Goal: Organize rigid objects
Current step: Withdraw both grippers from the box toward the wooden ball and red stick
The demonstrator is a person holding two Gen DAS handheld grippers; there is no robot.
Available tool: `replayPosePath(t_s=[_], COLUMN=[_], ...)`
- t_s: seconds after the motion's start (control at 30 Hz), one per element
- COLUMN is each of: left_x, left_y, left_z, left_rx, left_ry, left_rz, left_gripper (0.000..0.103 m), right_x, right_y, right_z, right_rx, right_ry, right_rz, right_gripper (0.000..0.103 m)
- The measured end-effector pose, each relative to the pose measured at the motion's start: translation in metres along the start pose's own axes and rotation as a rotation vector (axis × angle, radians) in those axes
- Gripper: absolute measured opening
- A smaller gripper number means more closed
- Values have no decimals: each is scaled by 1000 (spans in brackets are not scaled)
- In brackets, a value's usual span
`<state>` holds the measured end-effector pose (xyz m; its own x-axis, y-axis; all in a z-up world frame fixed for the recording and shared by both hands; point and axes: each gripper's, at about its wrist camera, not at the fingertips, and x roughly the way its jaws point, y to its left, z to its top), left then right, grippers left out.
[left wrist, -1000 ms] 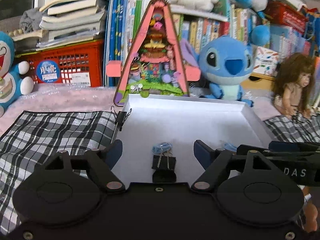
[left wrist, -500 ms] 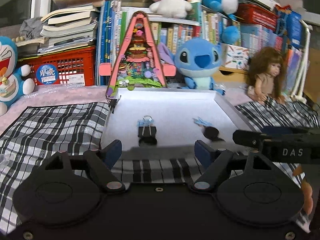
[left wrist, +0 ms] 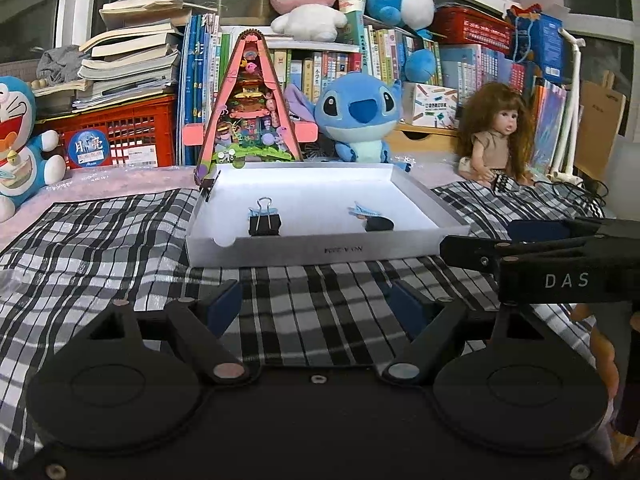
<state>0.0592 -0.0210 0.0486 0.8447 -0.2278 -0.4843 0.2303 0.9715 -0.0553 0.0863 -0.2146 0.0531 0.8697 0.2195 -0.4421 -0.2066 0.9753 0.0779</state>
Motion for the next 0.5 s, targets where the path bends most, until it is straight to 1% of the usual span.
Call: replayPosePath(t_s=[0.27, 0.5], left_x=[-15, -23], left_y=[-1, -5], left_z=[-15, -31], left_rx=[-4, 20], left_ry=[-9, -18], left_rz=[-2, 14], left_gripper=[81, 81], right_x=[-18, -30], right_y=[4, 11], right_z=[-17, -35], right_rx=[-30, -67], right_ry=[-17, -27], right_rz=[-10, -24], right_gripper=[100, 101])
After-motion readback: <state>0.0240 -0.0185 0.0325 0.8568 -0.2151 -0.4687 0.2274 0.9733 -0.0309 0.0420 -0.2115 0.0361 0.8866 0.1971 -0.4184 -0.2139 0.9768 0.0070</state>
